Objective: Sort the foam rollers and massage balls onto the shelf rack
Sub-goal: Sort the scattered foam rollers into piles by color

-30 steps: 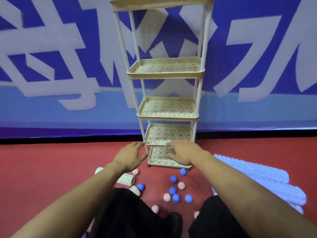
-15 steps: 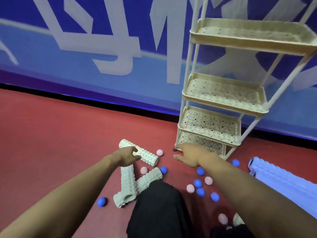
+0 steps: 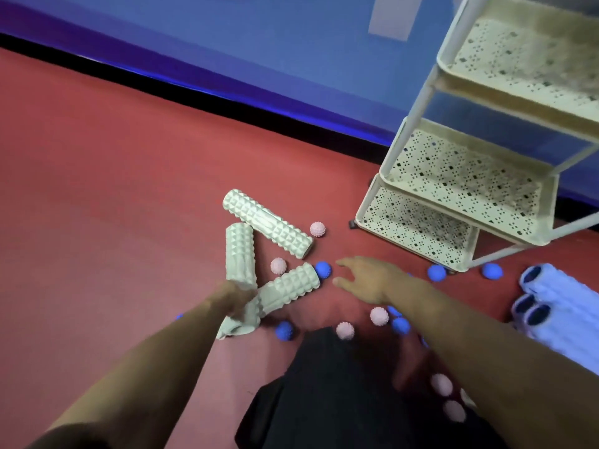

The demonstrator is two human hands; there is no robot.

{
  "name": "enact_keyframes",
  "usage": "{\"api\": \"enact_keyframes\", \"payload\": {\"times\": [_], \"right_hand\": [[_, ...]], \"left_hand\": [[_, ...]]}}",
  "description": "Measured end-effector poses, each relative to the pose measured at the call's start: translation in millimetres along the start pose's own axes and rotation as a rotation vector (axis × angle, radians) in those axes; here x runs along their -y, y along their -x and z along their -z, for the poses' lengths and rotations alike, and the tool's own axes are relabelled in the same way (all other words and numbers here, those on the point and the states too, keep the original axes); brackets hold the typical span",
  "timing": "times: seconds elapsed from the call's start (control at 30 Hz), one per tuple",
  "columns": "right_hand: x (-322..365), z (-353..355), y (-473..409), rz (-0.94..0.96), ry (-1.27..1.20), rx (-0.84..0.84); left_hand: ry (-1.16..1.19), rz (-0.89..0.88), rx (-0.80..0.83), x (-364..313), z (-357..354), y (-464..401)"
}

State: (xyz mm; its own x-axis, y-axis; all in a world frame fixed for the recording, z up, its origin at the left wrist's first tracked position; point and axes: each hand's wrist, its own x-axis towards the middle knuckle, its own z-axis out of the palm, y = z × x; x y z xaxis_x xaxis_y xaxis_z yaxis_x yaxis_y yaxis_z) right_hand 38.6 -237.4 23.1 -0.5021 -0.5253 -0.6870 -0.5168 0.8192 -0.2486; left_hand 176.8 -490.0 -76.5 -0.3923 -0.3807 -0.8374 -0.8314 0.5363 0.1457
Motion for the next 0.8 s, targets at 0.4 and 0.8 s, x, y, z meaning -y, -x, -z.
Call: {"api": "enact_keyframes", "payload": {"times": [0.4, 0.8], "right_hand": [[-4, 6, 29, 0.010, -0.036, -0.066], [6, 102, 178, 0.083, -0.047, -0.396]], "left_hand": [[0.362, 0.105, -0.047, 15, 26, 27], [-0.618, -0.514, -0.450, -76, 145, 240]]}}
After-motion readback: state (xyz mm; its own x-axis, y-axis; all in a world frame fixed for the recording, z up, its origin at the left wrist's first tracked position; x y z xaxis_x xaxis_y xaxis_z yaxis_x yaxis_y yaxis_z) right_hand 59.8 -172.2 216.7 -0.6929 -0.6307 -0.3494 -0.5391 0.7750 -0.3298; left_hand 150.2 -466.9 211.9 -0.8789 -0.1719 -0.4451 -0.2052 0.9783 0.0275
